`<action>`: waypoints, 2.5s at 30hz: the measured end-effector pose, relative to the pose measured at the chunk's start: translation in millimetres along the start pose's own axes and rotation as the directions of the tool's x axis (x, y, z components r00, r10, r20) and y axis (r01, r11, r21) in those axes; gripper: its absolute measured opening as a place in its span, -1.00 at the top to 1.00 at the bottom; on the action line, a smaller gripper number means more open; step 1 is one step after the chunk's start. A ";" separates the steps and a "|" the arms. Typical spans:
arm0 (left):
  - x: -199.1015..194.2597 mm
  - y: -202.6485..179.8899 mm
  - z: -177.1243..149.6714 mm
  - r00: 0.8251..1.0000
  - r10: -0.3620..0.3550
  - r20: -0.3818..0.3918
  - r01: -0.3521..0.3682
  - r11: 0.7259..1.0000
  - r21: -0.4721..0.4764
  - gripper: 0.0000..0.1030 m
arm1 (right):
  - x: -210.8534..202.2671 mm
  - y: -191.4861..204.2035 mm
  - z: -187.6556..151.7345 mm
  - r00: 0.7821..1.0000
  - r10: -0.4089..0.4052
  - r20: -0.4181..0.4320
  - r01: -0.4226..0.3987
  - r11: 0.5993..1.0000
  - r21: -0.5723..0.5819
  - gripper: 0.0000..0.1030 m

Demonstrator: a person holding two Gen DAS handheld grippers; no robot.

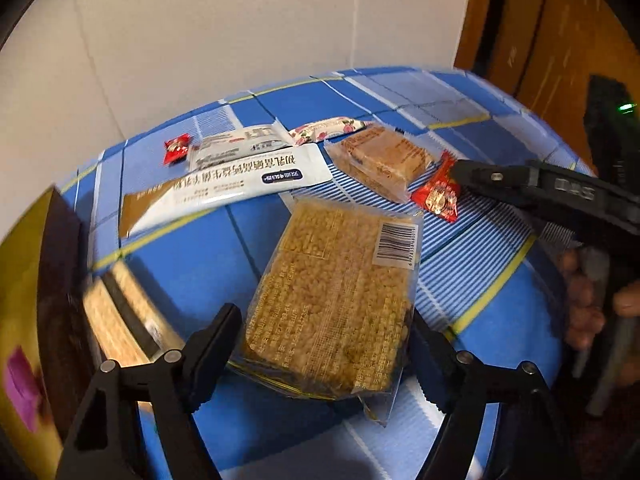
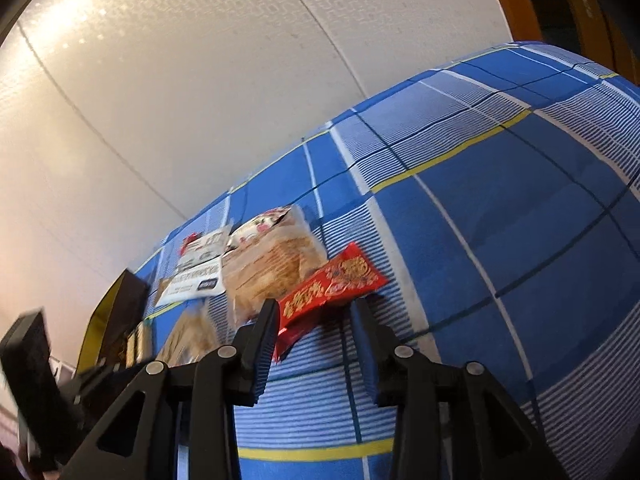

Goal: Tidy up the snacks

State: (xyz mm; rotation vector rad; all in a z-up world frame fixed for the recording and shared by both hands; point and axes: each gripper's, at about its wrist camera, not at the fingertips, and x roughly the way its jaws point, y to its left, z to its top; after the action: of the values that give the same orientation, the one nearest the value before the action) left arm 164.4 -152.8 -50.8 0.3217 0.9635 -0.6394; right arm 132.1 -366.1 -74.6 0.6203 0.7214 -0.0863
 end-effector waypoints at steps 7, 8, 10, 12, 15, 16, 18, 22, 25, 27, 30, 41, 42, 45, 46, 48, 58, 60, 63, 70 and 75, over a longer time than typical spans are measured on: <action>-15.0 7.8 -16.8 0.997 -0.048 0.053 0.054 0.992 -0.111 -0.53 | 15.5 26.9 4.4 0.988 -0.154 0.016 0.155 0.980 -0.128 0.27; -16.9 9.0 -19.2 0.997 -0.053 0.058 0.060 0.991 -0.122 -0.53 | 16.1 27.8 4.1 0.987 -0.160 0.013 0.160 0.977 -0.139 0.28; -20.1 12.2 -24.2 0.996 -0.055 0.066 0.063 0.988 -0.142 -0.53 | 15.8 27.1 4.3 0.988 -0.156 -0.001 0.154 0.978 -0.143 0.29; -22.9 14.2 -27.7 0.996 -0.052 0.071 0.063 0.986 -0.153 -0.53 | 13.6 25.2 3.2 0.989 -0.149 -0.011 0.146 0.978 -0.148 0.31; -31.7 19.6 -31.7 0.994 -0.059 0.097 0.076 0.979 -0.188 -0.51 | 8.6 19.5 0.6 0.990 -0.138 -0.016 0.135 0.981 -0.141 0.31; -34.1 22.1 -32.3 0.993 -0.062 0.104 0.082 0.977 -0.197 -0.44 | 7.4 17.6 0.1 0.991 -0.134 -0.016 0.131 0.982 -0.138 0.31; -43.4 28.2 -32.3 0.990 -0.072 0.121 0.099 0.967 -0.235 -0.36 | 3.8 14.7 -2.3 0.992 -0.125 -0.015 0.122 0.983 -0.137 0.33; -57.7 42.0 -31.3 0.982 -0.096 0.163 0.140 0.949 -0.282 -0.30 | 0.8 13.5 -5.1 0.993 -0.119 -0.008 0.117 0.982 -0.147 0.33; -55.1 49.1 -31.8 0.984 -0.092 0.151 0.133 0.950 -0.284 -0.27 | 0.9 15.0 -5.7 0.992 -0.125 -0.001 0.124 0.981 -0.150 0.33; -52.6 51.8 -31.9 0.985 -0.092 0.149 0.132 0.950 -0.285 -0.25 | 0.5 15.2 -6.0 0.992 -0.126 0.004 0.125 0.981 -0.151 0.33; -50.0 55.0 -32.3 0.981 -0.121 0.149 0.161 0.942 -0.294 0.05 | 0.0 15.0 -6.2 0.992 -0.126 0.004 0.125 0.981 -0.150 0.33; -38.2 51.8 -23.3 0.991 -0.102 0.090 0.124 0.948 -0.292 -0.75 | -3.2 10.8 -11.6 0.995 -0.095 0.045 0.100 0.983 -0.153 0.34; -33.8 50.1 -20.8 0.992 -0.110 0.064 0.124 0.953 -0.276 -0.76 | -3.1 10.7 -11.0 0.995 -0.093 0.045 0.099 0.984 -0.151 0.34; -22.6 45.7 -14.2 0.996 -0.084 0.003 0.082 0.971 -0.223 -0.79 | -3.7 9.4 -10.7 0.996 -0.082 0.048 0.088 0.986 -0.142 0.34; -18.6 44.5 -12.3 0.998 -0.066 -0.014 0.062 0.977 -0.205 -0.82 | -3.7 8.8 -10.3 0.996 -0.079 0.048 0.085 0.986 -0.141 0.34; -12.9 41.8 -9.4 0.998 -0.058 -0.032 0.051 0.984 -0.168 -0.87 | -3.9 7.5 -10.2 0.996 -0.071 0.048 0.077 0.987 -0.138 0.34; -2.4 35.6 -10.9 1.000 -0.022 -0.006 0.021 0.992 -0.127 -0.42 | -4.6 5.4 -10.4 0.997 -0.058 0.054 0.065 0.989 -0.130 0.34; -6.1 35.7 -15.6 0.999 -0.040 0.014 0.042 0.988 -0.147 -0.42 | -4.4 5.5 -10.5 0.997 -0.058 0.054 0.065 0.989 -0.130 0.34; -12.0 33.3 -21.2 0.998 -0.049 0.039 0.054 0.985 -0.163 -0.42 | -4.4 6.1 -10.6 0.997 -0.062 0.055 0.069 0.989 -0.133 0.34; -46.1 41.9 -19.8 0.986 -0.080 0.148 0.115 0.964 -0.240 -0.42 | -4.1 7.7 -11.3 0.996 -0.070 0.057 0.077 0.987 -0.141 0.34; -76.2 61.2 -13.5 0.975 -0.063 0.214 0.127 0.946 -0.298 -0.43 | -4.1 7.7 -11.2 0.996 -0.071 0.058 0.079 0.987 -0.143 0.34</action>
State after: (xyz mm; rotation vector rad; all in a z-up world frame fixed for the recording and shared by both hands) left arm 163.2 -71.0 4.4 -0.0697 0.8706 -0.5857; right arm 124.5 -354.1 -74.6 0.4499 0.6938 -0.1181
